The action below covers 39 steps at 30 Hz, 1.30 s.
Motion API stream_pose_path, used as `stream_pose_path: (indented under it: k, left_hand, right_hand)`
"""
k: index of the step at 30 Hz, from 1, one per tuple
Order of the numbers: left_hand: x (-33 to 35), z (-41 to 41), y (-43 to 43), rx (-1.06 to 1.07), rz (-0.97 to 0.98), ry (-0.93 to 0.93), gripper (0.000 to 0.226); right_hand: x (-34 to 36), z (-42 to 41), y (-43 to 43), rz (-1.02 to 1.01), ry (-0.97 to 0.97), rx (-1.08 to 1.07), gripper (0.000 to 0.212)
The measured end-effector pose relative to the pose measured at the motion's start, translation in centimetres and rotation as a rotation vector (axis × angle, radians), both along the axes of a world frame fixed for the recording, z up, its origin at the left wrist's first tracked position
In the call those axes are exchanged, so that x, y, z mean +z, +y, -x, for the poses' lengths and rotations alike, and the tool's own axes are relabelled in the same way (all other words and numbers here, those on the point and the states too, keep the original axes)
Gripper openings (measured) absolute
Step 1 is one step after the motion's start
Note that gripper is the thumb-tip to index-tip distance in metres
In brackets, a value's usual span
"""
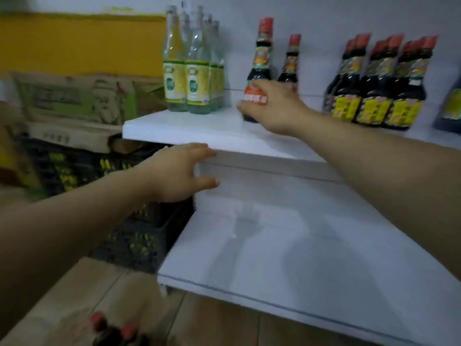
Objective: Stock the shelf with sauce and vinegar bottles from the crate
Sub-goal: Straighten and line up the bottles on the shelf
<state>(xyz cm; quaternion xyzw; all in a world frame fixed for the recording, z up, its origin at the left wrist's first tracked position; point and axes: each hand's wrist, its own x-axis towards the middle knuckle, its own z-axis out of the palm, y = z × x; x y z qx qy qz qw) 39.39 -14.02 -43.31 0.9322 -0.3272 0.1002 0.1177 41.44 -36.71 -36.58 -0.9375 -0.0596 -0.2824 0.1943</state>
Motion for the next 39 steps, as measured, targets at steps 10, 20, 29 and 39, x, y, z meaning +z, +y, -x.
stream_pose_path:
  k: [10, 20, 29, 39]
  left_hand:
    - [-18.0, 6.9, 23.6, 0.509, 0.062, 0.414, 0.077]
    - [-35.6, 16.6, 32.8, 0.781, 0.210, 0.781, 0.083]
    - [-41.0, 19.5, 35.0, 0.825, 0.267, 0.841, 0.086]
    - [-41.8, 21.2, 34.3, 0.754, 0.325, 0.860, 0.090]
  right_hand:
    - [-17.3, 1.6, 26.8, -0.007, 0.245, 0.491, 0.071]
    - [-41.9, 7.1, 39.7, -0.168, 0.833, 0.510, 0.070]
    - [-50.1, 9.7, 42.8, 0.077, 0.935, 0.484, 0.064]
    - [-47.0, 11.2, 41.4, 0.080, 0.683, 0.574, 0.021]
